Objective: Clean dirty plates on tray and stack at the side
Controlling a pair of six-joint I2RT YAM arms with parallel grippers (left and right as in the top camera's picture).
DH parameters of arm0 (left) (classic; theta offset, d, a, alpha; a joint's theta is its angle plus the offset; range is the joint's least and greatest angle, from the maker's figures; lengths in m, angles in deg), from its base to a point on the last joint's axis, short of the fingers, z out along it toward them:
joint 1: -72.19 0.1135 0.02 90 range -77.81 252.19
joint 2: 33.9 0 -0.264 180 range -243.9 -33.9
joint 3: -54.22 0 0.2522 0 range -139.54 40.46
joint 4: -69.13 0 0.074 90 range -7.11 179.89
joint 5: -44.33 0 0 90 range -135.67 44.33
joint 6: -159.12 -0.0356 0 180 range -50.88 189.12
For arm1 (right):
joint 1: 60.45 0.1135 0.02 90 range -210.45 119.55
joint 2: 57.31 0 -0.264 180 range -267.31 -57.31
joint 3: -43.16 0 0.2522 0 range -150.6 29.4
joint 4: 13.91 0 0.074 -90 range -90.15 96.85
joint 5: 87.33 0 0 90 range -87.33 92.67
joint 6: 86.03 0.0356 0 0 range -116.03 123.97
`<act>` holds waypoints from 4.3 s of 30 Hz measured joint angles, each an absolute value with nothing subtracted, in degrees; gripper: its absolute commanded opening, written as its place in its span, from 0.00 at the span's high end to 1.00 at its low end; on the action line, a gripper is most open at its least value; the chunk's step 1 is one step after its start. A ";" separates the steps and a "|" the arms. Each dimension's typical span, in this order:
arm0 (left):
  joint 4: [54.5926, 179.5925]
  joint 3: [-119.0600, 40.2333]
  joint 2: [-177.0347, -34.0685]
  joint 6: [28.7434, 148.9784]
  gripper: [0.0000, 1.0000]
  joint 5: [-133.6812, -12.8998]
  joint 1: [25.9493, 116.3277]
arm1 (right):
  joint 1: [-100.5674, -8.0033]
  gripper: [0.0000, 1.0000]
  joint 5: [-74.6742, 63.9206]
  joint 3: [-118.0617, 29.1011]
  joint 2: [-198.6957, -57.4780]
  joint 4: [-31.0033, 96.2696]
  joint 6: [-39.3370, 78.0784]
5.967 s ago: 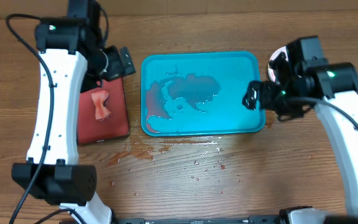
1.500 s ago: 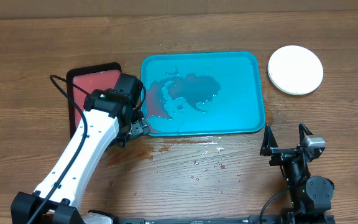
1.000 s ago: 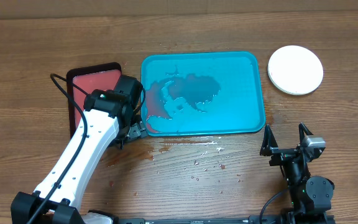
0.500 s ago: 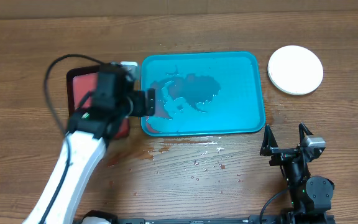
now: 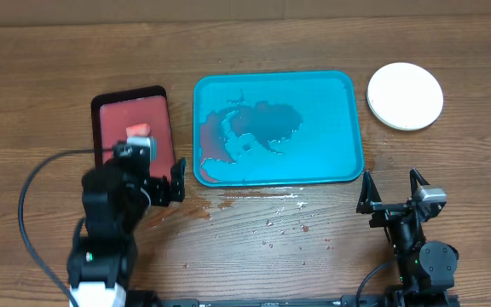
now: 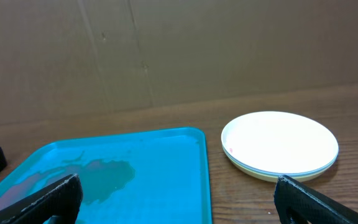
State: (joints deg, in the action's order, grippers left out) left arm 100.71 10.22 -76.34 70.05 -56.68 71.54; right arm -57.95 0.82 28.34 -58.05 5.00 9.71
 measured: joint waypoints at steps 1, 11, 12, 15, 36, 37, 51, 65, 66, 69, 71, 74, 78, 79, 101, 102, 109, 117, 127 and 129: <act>98.96 12.15 -74.35 70.01 0.00 -56.66 71.54 | -57.95 0.00 0.80 28.34 -58.05 5.02 9.71; 88.38 25.02 -59.44 72.50 0.00 -53.77 71.54 | -57.95 0.00 0.97 28.34 -58.05 5.00 9.69; 87.79 26.03 -57.98 73.03 0.00 -53.31 71.54 | -57.95 0.00 1.02 28.34 -58.05 5.02 9.73; 85.28 29.50 -53.46 73.83 0.00 -52.11 71.54 | -57.95 0.00 1.15 28.34 -58.05 5.00 9.73; 87.27 39.97 -34.88 74.95 0.00 -46.41 71.61 | -58.06 0.00 1.19 28.34 -58.05 5.00 9.71; 87.27 39.97 -34.88 74.95 0.00 -46.30 71.61 | -58.06 0.00 1.21 28.34 -58.05 5.00 9.73; 87.29 39.97 -34.88 74.95 0.00 -46.23 71.61 | -58.08 0.00 1.19 28.34 -58.05 5.02 9.71; 87.29 39.97 -34.88 74.95 0.00 -46.25 71.61 | -58.06 0.00 1.21 28.34 -58.05 5.04 9.73; 87.29 39.97 -34.88 74.95 0.00 -46.23 71.61 | -58.06 0.00 1.19 28.34 -58.05 5.02 9.71; 87.29 39.97 -34.88 74.95 0.00 -46.23 71.61 | -58.06 0.00 1.19 28.34 -58.05 5.00 9.71; 87.29 39.97 -34.88 74.95 0.00 -46.23 71.61 | -58.06 0.00 1.21 28.34 -58.05 5.02 9.71; 87.29 39.97 -34.88 74.95 0.00 -46.23 71.61 | -58.06 0.00 1.19 28.34 -58.05 5.02 9.71; 87.29 39.97 -34.88 74.95 0.00 -46.23 71.61 | -58.06 0.00 1.19 28.34 -58.05 5.00 9.71; 87.29 39.97 -34.88 74.95 0.00 -46.23 71.61 | -58.06 0.00 1.17 28.34 -58.05 5.04 9.71; 87.29 39.97 -34.88 74.95 0.00 -46.23 71.61 | -58.08 0.00 1.17 28.34 -58.05 5.00 9.71; 87.29 39.97 -34.88 74.95 0.00 -46.23 71.61 | -58.06 0.00 1.21 28.34 -58.05 5.02 9.71; 87.29 39.97 -34.86 74.95 0.00 -46.23 71.61 | -58.06 0.00 1.19 28.34 -58.05 5.02 9.73; 87.29 39.97 -34.88 74.95 0.00 -46.23 71.61 | -58.08 0.00 1.21 28.34 -58.05 5.00 9.73; 87.29 39.97 -34.86 74.95 0.00 -46.21 71.61 | -58.10 0.00 1.19 28.34 -58.05 5.00 9.73; 87.27 39.97 -34.86 74.95 0.00 -46.23 71.61 | -58.10 0.00 1.19 28.34 -58.05 5.00 9.71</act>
